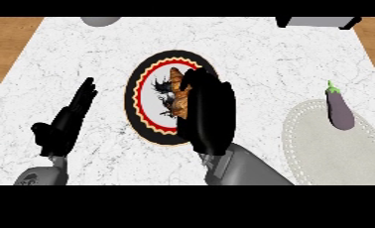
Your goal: Pick the croissant from the placemat and place it in the plate
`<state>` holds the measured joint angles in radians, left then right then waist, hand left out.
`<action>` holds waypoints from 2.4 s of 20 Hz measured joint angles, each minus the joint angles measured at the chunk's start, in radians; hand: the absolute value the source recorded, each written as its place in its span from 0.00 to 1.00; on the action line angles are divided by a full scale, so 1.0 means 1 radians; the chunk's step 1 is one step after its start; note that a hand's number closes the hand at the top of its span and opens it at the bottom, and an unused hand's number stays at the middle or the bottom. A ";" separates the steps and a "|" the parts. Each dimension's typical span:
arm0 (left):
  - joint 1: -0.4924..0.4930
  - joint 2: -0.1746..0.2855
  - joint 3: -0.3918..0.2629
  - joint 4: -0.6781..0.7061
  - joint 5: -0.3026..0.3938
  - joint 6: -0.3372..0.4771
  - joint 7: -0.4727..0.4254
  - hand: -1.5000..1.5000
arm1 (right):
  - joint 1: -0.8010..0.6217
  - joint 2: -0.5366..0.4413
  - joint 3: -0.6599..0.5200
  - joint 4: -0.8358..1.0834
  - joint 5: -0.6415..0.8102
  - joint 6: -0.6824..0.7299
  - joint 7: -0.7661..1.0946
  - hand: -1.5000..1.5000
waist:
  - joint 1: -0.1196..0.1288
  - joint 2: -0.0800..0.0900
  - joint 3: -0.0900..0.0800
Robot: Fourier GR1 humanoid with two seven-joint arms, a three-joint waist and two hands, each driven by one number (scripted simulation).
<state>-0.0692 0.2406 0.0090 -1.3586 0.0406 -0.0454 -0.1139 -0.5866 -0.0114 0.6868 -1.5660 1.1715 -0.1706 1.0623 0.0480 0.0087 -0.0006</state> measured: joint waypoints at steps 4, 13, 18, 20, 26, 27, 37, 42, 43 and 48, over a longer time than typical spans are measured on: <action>-0.025 -0.008 0.000 0.027 -0.009 0.005 -0.007 0.50 | -0.078 0.002 -0.013 0.140 -0.057 -0.137 -0.004 1.00 | 0.004 0.003 0.000; -0.043 -0.014 -0.003 0.047 -0.013 -0.004 -0.016 0.50 | -0.178 0.001 -0.071 0.383 -0.193 -0.371 0.004 0.00 | 0.019 0.005 0.000; -0.050 -0.011 0.007 0.055 -0.010 -0.006 -0.012 0.50 | -0.192 0.002 -0.096 0.435 -0.244 -0.541 -0.033 0.00 | 0.012 0.003 0.001; -0.039 -0.009 0.010 0.051 -0.007 -0.008 -0.013 0.50 | -0.186 0.003 -0.115 0.434 -0.246 -0.620 -0.027 0.00 | 0.008 0.001 0.001; -0.024 -0.001 0.029 0.046 -0.006 0.004 -0.011 0.50 | -0.060 0.006 -0.127 0.337 -0.298 -0.840 -0.081 0.00 | -0.021 -0.005 0.002; -0.016 -0.003 0.031 0.044 -0.006 0.006 -0.014 0.50 | -0.018 0.006 -0.120 0.306 -0.308 -0.868 -0.105 0.00 | -0.028 -0.006 0.002; 0.003 -0.002 0.045 0.005 0.001 0.000 0.007 0.50 | 0.366 -0.232 0.016 -0.051 -0.579 -1.024 -0.405 0.00 | -0.047 -0.008 0.002; 0.008 -0.002 0.053 0.014 -0.007 -0.010 -0.006 0.50 | 0.453 -0.349 0.056 -0.115 -0.800 -1.061 -0.624 0.00 | -0.045 -0.007 0.002; 0.012 -0.005 0.056 0.027 -0.010 -0.010 -0.022 0.50 | 0.472 -0.363 0.063 -0.118 -0.842 -1.065 -0.671 0.00 | -0.044 -0.007 0.003; 0.027 -0.019 0.053 0.007 -0.016 -0.012 -0.017 0.50 | 0.553 -0.386 0.023 -0.099 -1.051 -1.038 -0.926 0.00 | -0.045 -0.007 0.003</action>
